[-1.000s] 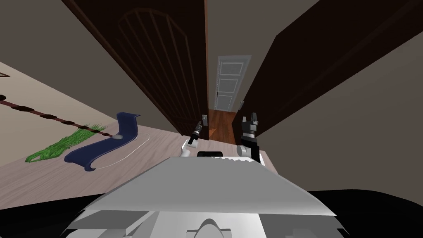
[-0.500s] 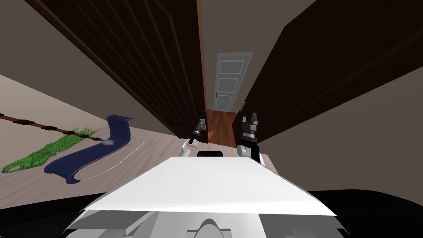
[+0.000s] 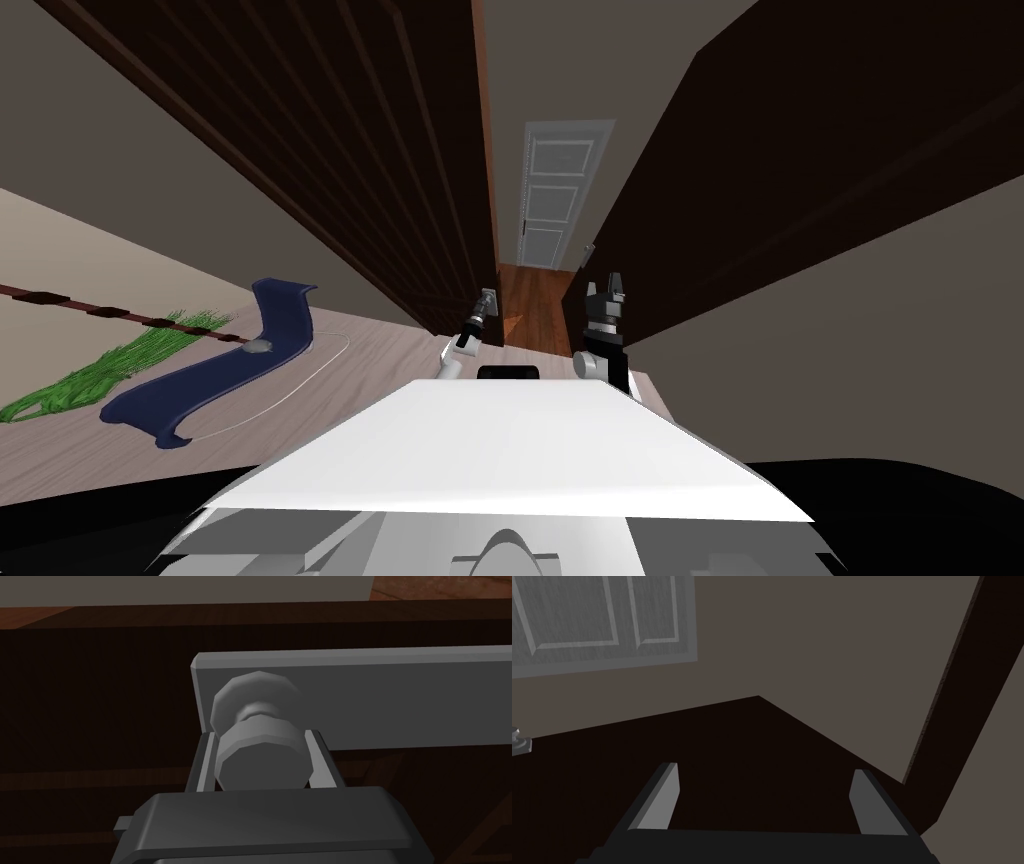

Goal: Push the door open

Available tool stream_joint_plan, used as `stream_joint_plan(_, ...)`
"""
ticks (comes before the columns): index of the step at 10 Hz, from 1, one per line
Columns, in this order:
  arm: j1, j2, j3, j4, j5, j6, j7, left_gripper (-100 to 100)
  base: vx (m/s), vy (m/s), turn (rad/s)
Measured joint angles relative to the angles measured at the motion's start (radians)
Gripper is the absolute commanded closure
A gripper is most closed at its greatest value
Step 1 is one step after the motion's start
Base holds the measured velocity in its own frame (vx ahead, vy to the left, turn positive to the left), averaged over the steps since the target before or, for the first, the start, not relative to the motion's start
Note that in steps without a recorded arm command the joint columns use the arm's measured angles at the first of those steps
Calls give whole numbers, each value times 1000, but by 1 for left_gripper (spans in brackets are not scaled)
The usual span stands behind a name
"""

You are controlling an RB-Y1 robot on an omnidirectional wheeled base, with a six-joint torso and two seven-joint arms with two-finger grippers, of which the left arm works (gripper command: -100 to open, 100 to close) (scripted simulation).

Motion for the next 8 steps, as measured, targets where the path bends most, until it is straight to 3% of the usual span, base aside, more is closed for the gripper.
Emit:
stream_joint_plan(2, 0, 0, 0, 0, 0, 0, 0, 100, 51, -15, 13)
stream_joint_plan(6, 9, 3, 17, 11, 1, 9, -6, 100, 184, -77, 41)
stream_joint_plan(8, -7, 6, 37, 22, 4, 6, -11, 100, 211, -102, 50)
